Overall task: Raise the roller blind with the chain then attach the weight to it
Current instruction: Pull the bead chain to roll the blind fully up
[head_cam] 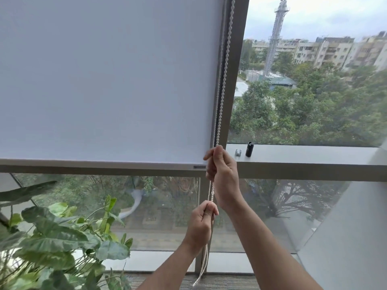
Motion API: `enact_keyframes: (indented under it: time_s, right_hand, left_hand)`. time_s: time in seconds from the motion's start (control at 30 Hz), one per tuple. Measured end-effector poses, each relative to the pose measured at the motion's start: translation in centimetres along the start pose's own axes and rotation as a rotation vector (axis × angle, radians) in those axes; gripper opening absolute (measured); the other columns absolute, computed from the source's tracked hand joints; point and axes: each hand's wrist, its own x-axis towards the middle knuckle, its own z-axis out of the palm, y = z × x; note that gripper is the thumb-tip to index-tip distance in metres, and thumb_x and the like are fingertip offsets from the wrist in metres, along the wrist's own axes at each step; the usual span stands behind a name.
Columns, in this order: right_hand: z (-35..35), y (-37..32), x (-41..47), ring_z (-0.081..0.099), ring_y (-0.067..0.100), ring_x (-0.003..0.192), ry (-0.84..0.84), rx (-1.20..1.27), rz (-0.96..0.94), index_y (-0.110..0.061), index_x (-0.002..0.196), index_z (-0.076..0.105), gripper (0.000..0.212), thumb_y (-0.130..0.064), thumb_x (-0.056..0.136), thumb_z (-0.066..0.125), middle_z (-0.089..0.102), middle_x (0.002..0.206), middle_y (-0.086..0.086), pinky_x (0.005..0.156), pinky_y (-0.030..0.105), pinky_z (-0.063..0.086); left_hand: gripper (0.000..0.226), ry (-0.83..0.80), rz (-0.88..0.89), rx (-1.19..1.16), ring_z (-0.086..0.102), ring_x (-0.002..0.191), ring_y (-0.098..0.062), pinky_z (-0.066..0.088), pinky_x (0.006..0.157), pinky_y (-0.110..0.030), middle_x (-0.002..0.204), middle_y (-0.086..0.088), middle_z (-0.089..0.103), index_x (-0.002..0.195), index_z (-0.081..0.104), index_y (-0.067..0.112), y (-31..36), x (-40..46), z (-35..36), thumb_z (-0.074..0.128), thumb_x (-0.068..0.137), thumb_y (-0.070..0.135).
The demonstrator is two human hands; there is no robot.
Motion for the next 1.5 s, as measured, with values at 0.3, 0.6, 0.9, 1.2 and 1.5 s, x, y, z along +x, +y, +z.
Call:
enact_keyframes:
  time_s: [0.3,0.6,0.9,1.2,1.5]
  right_hand:
    - [-1.9,3.8,-1.9,0.03,0.005,0.043,0.202,-0.249,-0.114,-0.018,0.062,0.049,0.04,-0.026,0.101,0.042,0.038,0.048,-0.012,0.041,0.018,0.025]
    - [-4.9,10.0,-6.7,0.043,0.0,0.049,0.192,-0.329,0.059,-0.03,0.059,0.055,0.04,-0.019,0.096,0.044,0.051,0.052,-0.012,0.05,0.015,0.036]
    - [-5.9,13.4,-8.7,0.031,0.014,0.055,0.188,-0.363,0.144,-0.009,0.061,0.046,0.035,-0.025,0.092,0.046,0.041,0.056,-0.003,0.052,0.038,0.025]
    - [-6.2,10.7,-7.2,0.057,0.013,0.061,-0.048,-0.226,0.301,-0.009,0.078,0.066,0.037,-0.038,0.093,0.048,0.063,0.067,-0.005,0.056,0.021,0.046]
    - [-3.5,1.6,-1.0,0.067,0.032,0.081,0.018,-0.096,0.103,-0.01,0.119,0.065,0.055,-0.05,0.098,0.035,0.07,0.094,0.018,0.075,0.044,0.056]
  left_hand:
    - [0.028,-0.164,0.002,0.302,0.045,0.063,-0.002,0.038,0.06,-0.031,0.066,0.015,0.054,0.077,0.059,0.034,-2.4,-1.0,-0.1,0.044,0.1,0.027]
    - [0.045,0.019,-0.023,0.16,0.067,0.103,-0.012,0.052,0.093,-0.033,0.108,-0.002,0.071,0.111,0.069,0.024,0.3,1.7,-1.2,0.039,0.095,0.054]
    - [0.029,-0.044,0.104,-0.153,0.053,0.057,-0.011,0.041,0.052,-0.022,0.065,0.005,0.059,0.085,0.068,0.018,5.9,3.5,1.3,0.047,0.098,0.034]
    - [0.031,0.047,0.11,-0.111,0.037,0.055,-0.005,0.034,0.052,-0.016,0.061,0.013,0.046,0.065,0.054,0.027,4.5,3.5,0.9,0.045,0.093,0.015]
    - [0.038,0.037,-0.018,-0.056,0.03,0.052,-0.009,0.023,0.048,-0.024,0.055,0.008,0.037,0.067,0.053,0.02,0.3,0.2,0.1,0.044,0.101,0.006]
